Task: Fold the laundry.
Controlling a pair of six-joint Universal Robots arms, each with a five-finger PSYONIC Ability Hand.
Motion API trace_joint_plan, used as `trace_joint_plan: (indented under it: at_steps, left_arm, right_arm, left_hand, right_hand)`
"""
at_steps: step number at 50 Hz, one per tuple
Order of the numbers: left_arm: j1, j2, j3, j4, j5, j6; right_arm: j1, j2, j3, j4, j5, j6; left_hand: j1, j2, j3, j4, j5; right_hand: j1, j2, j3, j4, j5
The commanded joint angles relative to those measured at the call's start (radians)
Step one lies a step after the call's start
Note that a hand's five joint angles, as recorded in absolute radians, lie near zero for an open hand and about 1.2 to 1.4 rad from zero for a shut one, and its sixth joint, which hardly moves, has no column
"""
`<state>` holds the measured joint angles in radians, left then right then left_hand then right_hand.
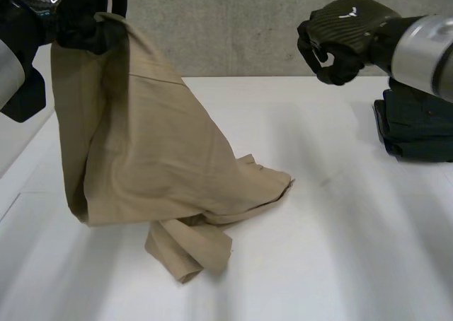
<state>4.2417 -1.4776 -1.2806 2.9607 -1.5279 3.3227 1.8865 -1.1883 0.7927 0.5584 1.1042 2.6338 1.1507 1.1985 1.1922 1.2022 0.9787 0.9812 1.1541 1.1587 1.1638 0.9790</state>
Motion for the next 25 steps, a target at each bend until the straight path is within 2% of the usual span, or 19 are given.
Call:
trace_joint_plan:
  at_steps: [1, 2, 3, 8, 11, 15, 16, 20, 25]
  left_arm:
    - [-0.025, 0.008, -0.009, -0.002, 0.003, 0.000]
    - [-0.029, 0.010, -0.012, -0.002, 0.003, 0.000]
    - [-0.042, 0.013, -0.022, 0.000, 0.003, 0.000]
    - [-0.098, 0.022, -0.049, 0.000, 0.003, 0.004]
    - [-0.129, 0.034, -0.075, 0.001, 0.003, 0.008]
    - [-0.143, 0.046, -0.100, 0.003, 0.005, 0.009]
    - [-0.143, 0.048, -0.103, 0.003, 0.005, 0.009]
    - [-0.143, 0.046, -0.114, 0.008, 0.005, 0.009]
    - [-0.143, 0.034, -0.112, 0.009, 0.005, 0.009]
  right_arm:
    - [0.006, -0.074, 0.157, -0.011, 0.000, 0.002]
    - [0.009, -0.048, 0.152, -0.009, -0.004, 0.003]
    - [0.009, -0.024, 0.145, -0.009, -0.007, 0.000]
    - [0.031, 0.171, -0.007, 0.006, -0.017, -0.003]
    - [0.063, 0.307, -0.125, 0.023, -0.061, -0.012]
    - [0.080, 0.439, -0.228, 0.101, -0.170, -0.037]
    - [0.085, 0.491, -0.272, 0.147, -0.232, -0.041]
    - [0.127, 0.585, -0.335, 0.231, -0.338, -0.046]
    - [0.183, 0.654, -0.357, 0.279, -0.356, -0.064]
  left_hand:
    - [0.246, 0.198, 0.204, 0.194, 0.243]
    - [0.246, 0.198, 0.204, 0.194, 0.243]
    - [0.246, 0.198, 0.204, 0.194, 0.243]
    - [0.246, 0.198, 0.204, 0.194, 0.243]
    - [0.246, 0.198, 0.204, 0.194, 0.243]
    - [0.246, 0.198, 0.204, 0.194, 0.243]
    - [0.246, 0.198, 0.204, 0.194, 0.243]
    - [0.246, 0.198, 0.204, 0.194, 0.243]
    - [0.246, 0.198, 0.204, 0.194, 0.243]
  right_hand:
    - [-0.483, -0.656, -0.661, -0.666, -0.656]
    - [-0.785, -0.957, -0.962, -0.967, -0.957]
    - [-0.807, -0.980, -0.984, -0.989, -0.979]
    - [-0.807, -0.980, -0.984, -0.989, -0.979]
    - [-0.807, -0.980, -0.984, -0.989, -0.979]
    - [-0.807, -0.980, -0.984, -0.989, -0.979]
    - [-0.807, -0.980, -0.984, -0.989, -0.979]
    - [-0.807, -0.980, -0.984, -0.989, -0.979]
    - [-0.807, -0.980, -0.984, -0.989, -0.979]
